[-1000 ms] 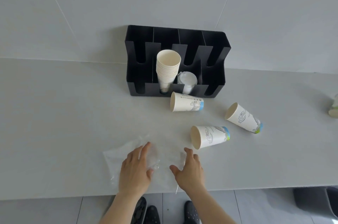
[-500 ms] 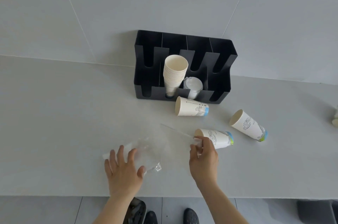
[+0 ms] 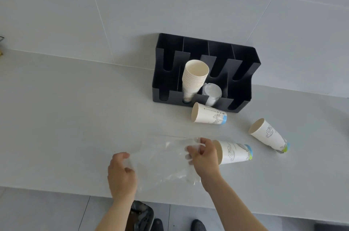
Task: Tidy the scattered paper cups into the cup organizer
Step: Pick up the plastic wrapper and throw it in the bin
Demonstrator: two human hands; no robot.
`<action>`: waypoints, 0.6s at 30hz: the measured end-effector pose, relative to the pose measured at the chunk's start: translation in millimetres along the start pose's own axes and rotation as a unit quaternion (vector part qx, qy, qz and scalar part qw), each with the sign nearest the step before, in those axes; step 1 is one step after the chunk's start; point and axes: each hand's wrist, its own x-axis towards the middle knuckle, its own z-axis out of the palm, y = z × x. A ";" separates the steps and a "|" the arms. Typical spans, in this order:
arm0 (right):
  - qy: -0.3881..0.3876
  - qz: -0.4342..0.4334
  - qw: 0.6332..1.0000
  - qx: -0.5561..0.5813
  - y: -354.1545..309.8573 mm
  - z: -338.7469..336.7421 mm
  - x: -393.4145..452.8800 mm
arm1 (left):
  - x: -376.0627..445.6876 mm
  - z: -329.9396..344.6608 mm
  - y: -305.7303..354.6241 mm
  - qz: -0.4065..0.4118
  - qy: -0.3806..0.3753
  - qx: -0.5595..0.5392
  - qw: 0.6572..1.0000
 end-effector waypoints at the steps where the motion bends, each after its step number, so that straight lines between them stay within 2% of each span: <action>1: -0.009 0.007 1.000 -0.004 2.5 3.2 1.4 | 3.3 -4.1 -1.3 -0.032 0.007 -0.026 0.999; 3: -0.028 0.013 0.999 -0.011 6.3 9.6 5.6 | 9.3 -8.2 -3.6 -0.071 -0.001 -0.046 0.996; 5: -0.039 0.015 0.998 -0.036 10.4 16.8 11.2 | 13.3 -7.3 -5.0 -0.083 -0.042 -0.022 0.995; 11: -0.019 -0.058 0.971 -0.231 34.3 35.2 25.7 | -3.1 0.4 -0.8 -0.132 -0.106 0.043 0.985; 14: -0.037 -0.005 0.957 -0.288 42.6 35.2 26.5 | -7.3 7.3 -1.3 -0.146 -0.117 0.041 0.981; 18: -0.023 0.032 0.962 -0.271 51.3 30.5 27.8 | -9.5 15.0 -5.9 -0.147 -0.123 0.025 0.981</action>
